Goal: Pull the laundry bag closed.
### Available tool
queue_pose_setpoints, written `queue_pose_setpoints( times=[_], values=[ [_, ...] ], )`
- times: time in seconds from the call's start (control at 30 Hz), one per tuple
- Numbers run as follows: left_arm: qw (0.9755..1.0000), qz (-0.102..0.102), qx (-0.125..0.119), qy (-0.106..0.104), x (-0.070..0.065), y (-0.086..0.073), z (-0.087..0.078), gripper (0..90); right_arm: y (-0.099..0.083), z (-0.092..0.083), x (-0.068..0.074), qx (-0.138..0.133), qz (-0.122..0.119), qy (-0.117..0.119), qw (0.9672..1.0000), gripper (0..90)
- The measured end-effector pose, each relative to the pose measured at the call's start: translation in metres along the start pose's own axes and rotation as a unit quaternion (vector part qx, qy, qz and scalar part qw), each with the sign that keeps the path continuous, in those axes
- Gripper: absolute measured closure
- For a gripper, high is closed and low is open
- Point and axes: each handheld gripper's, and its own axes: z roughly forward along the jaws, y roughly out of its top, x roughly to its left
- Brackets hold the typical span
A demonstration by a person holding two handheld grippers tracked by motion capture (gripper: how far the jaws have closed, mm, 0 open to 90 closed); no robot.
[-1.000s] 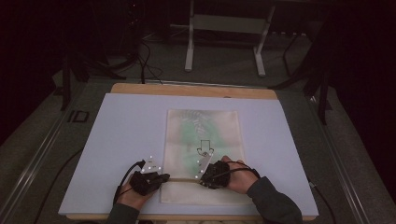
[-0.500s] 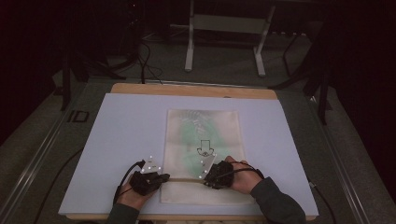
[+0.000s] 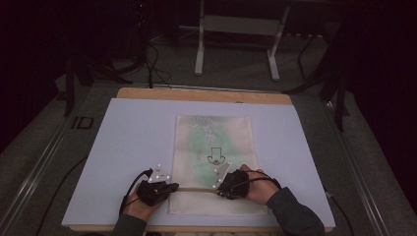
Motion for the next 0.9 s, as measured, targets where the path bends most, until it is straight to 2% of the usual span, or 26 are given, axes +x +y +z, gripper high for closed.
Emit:
queue_pose_setpoints(
  times=[0.47,0.7,0.9],
  values=[
    [1.0000,-0.004,-0.001,-0.003,0.001,0.000,0.000,89.4,-0.009,-0.004,-0.002,-0.003,0.007,0.003,1.0000,82.4],
    [1.0000,-0.004,-0.001,-0.002,0.001,0.000,0.000,89.4,-0.011,-0.005,-0.002,0.005,0.007,0.001,1.0000,82.4],
    [1.0000,-0.004,-0.001,-0.003,0.001,0.000,0.000,89.4,-0.020,-0.008,-0.003,0.000,0.014,-0.002,0.9999,82.4]
  ],
)
